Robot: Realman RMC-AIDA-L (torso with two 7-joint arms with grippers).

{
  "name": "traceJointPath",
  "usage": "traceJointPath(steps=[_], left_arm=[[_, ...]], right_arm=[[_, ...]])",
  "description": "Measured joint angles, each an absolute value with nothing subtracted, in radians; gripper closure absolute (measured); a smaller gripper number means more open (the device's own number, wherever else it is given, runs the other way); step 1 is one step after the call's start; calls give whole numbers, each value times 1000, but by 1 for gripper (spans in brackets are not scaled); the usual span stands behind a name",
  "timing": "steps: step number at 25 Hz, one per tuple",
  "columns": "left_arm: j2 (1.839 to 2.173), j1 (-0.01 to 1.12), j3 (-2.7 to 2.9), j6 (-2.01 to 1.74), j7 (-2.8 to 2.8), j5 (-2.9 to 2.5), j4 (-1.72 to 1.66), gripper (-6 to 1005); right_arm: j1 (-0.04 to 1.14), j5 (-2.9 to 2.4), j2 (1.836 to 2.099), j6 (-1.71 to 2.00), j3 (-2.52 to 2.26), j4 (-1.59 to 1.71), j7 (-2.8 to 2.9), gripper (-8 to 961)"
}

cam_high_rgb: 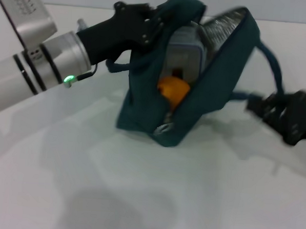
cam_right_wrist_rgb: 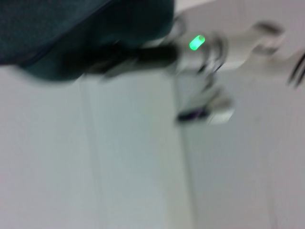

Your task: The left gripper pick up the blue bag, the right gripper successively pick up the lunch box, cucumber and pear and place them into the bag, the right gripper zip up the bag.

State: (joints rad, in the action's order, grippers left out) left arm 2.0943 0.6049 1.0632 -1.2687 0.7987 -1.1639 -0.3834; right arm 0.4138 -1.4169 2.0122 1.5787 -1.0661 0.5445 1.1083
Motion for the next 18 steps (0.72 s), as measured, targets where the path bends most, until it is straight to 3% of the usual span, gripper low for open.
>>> traceJointPath(steps=[6, 14, 18], left_arm=[[2096, 526, 1067, -1279, 801, -1118, -385, 921], [2097, 463, 1069, -1384, 783, -1024, -297, 847], [2098, 428, 1070, -1514, 697, -1021, -249, 593]], right_arm=[[406, -1375, 2001, 1589, -1005, 544, 1089, 867], [508, -1483, 1952, 1600, -1013, 542, 1197, 874], [525, -1538, 1960, 1625, -1015, 544, 1198, 875]])
